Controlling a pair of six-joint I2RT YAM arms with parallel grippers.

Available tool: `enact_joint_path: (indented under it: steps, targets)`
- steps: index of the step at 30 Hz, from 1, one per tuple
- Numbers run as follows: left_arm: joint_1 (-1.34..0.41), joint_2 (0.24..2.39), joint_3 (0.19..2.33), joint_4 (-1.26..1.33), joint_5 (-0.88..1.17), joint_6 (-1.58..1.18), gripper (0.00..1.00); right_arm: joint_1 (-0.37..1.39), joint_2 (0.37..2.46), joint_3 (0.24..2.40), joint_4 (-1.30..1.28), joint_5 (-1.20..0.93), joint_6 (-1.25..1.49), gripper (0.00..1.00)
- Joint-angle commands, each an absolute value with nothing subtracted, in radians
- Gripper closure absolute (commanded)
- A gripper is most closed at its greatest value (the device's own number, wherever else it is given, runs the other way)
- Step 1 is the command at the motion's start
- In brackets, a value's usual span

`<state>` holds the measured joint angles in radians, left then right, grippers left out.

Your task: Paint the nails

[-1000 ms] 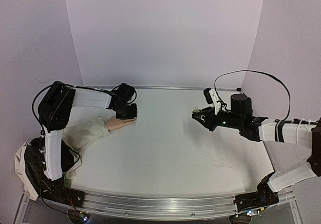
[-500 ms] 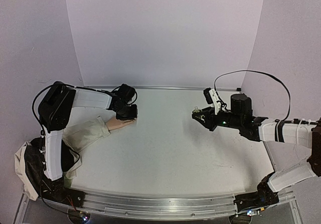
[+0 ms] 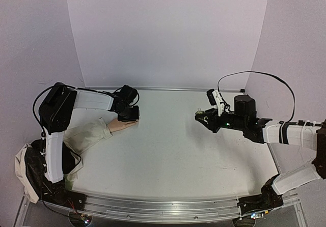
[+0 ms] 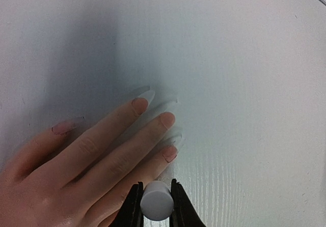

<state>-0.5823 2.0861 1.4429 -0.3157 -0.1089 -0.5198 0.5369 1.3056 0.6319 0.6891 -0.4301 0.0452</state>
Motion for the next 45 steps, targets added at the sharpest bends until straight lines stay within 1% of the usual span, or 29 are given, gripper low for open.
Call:
enact_joint_path:
  steps: [1,14,28,33,39,45]
  targets:
    - [-0.581,2.021,1.44,-0.312,-0.114,-0.503,1.0,0.532,1.293,0.643,0.757,-0.454,0.052,1.0]
    - [-0.59,2.008,1.42,-0.288,-0.089,-0.496,1.0,0.532,1.292,0.641,0.758,-0.457,0.055,1.0]
    - [-0.594,2.022,1.454,-0.283,-0.064,-0.482,1.0,0.532,1.29,0.639,0.758,-0.454,0.055,1.0]
    - [-0.6,1.966,1.436,-0.241,-0.006,-0.458,1.0,0.532,1.29,0.64,0.759,-0.456,0.053,1.0]
    - [-0.6,1.854,1.411,-0.233,0.153,-0.434,1.0,0.532,1.288,0.645,0.773,-0.464,0.055,1.0]
    - [-0.601,1.692,1.361,-0.229,0.33,-0.387,1.0,0.534,1.272,0.684,0.761,-0.48,0.087,1.0]
